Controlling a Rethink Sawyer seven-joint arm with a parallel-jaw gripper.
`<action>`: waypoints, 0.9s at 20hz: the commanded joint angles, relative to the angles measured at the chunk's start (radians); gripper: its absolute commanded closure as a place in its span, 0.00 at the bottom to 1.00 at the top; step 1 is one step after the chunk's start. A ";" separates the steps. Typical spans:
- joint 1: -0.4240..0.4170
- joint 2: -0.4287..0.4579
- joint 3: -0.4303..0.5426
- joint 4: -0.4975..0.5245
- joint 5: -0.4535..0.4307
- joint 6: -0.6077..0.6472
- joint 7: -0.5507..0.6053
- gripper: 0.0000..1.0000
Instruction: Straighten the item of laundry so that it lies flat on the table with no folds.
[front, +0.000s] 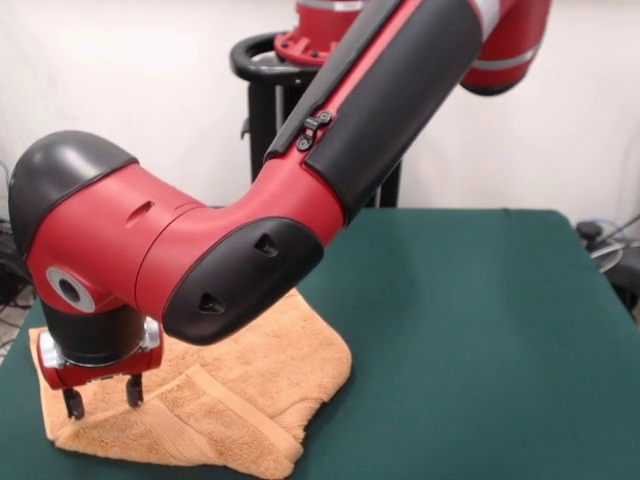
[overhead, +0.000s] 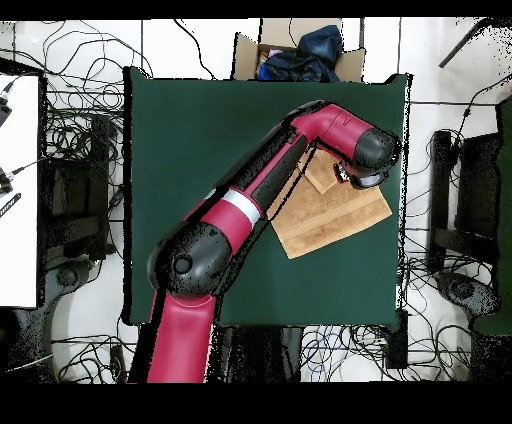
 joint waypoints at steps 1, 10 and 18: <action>0.002 0.042 -0.004 -0.037 0.037 0.061 0.300 0.00; -0.013 0.021 0.036 -0.071 0.094 0.080 0.325 0.00; -0.043 -0.038 0.130 -0.117 0.225 0.087 0.305 0.00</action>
